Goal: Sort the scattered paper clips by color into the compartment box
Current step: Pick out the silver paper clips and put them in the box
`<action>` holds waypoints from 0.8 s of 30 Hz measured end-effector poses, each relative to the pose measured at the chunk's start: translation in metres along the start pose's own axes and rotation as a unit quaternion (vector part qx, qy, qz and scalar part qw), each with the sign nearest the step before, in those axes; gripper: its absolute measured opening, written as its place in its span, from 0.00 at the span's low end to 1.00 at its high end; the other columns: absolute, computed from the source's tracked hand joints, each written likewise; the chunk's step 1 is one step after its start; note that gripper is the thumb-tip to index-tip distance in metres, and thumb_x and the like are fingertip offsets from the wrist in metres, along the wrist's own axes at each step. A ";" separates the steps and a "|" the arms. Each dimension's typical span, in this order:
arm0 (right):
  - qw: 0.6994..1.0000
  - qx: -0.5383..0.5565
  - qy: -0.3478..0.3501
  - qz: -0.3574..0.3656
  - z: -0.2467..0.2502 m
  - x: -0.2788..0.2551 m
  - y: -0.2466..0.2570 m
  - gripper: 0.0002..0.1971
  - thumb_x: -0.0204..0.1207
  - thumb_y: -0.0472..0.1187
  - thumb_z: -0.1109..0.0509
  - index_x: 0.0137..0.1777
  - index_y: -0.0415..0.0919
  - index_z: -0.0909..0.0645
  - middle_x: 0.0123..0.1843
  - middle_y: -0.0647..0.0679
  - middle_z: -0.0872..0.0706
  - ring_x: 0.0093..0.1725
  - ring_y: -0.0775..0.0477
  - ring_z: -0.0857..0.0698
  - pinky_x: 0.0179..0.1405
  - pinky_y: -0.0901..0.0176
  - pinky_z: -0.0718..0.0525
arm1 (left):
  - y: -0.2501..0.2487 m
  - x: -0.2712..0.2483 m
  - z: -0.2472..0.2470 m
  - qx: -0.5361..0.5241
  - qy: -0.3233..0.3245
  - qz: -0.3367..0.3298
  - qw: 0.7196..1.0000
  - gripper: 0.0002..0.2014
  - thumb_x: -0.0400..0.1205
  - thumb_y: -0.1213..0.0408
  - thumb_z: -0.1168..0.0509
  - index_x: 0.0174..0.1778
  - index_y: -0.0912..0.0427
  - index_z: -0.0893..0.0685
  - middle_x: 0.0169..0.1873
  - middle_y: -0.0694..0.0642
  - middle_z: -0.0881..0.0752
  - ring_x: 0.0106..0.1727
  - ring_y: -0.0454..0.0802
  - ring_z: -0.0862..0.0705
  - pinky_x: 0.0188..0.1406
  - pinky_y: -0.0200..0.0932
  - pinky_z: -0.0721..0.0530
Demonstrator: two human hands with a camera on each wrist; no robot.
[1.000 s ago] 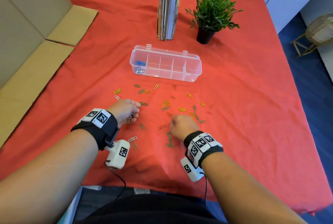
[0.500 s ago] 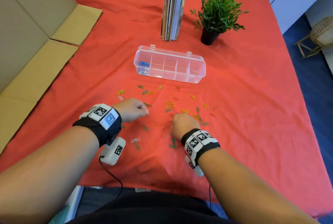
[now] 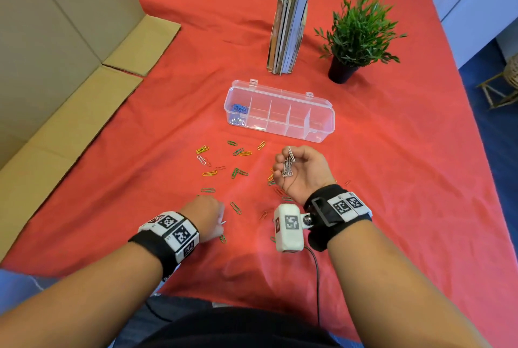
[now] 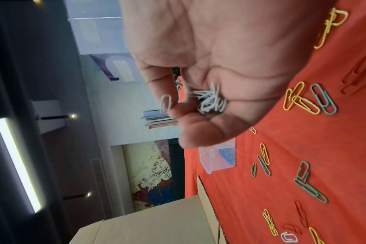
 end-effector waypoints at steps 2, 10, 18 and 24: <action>1.000 0.031 -0.004 0.004 0.002 0.003 0.002 0.02 0.64 0.36 0.39 0.34 0.39 0.26 0.31 0.44 0.21 0.26 0.49 0.22 0.24 0.62 0.17 | 0.011 0.006 0.012 -0.093 -0.025 0.025 0.995 0.12 0.73 0.60 0.34 0.25 0.50 0.28 0.37 0.54 0.16 0.47 0.54 0.15 0.46 0.43 0.21; 0.997 -0.033 -0.051 -0.037 0.007 0.019 -0.005 0.13 0.76 0.35 0.45 0.46 0.33 0.19 0.32 0.43 0.16 0.30 0.48 0.16 0.34 0.57 0.12 | 0.063 0.024 0.070 -0.695 -0.106 0.098 0.704 0.14 0.75 0.77 0.45 0.29 0.53 0.29 0.26 0.54 0.25 0.18 0.42 0.29 0.17 0.31 0.35; 0.977 -0.182 -0.095 -0.057 -0.008 0.037 0.014 0.11 0.80 0.33 0.44 0.46 0.35 0.19 0.37 0.45 0.20 0.35 0.49 0.20 0.41 0.56 0.17 | 0.064 0.018 0.089 -0.852 -0.042 -0.001 0.522 0.09 0.53 0.67 0.36 0.29 0.58 0.24 0.25 0.56 0.21 0.22 0.48 0.26 0.24 0.35 0.24; 0.970 -0.226 -0.088 -0.016 -0.020 0.052 0.025 0.10 0.80 0.34 0.41 0.44 0.37 0.18 0.36 0.46 0.19 0.34 0.50 0.20 0.38 0.60 0.18 | 0.116 0.027 0.075 -0.494 -0.221 0.184 0.821 0.11 0.76 0.55 0.31 0.30 0.54 0.19 0.23 0.53 0.25 0.22 0.50 0.29 0.25 0.38 0.34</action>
Point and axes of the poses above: each hand's wrist, its own x-axis towards the middle knuckle, its own z-axis out of the back of the hand, y = z × x, the point moved 8 cm from there along x, towards the middle knuckle
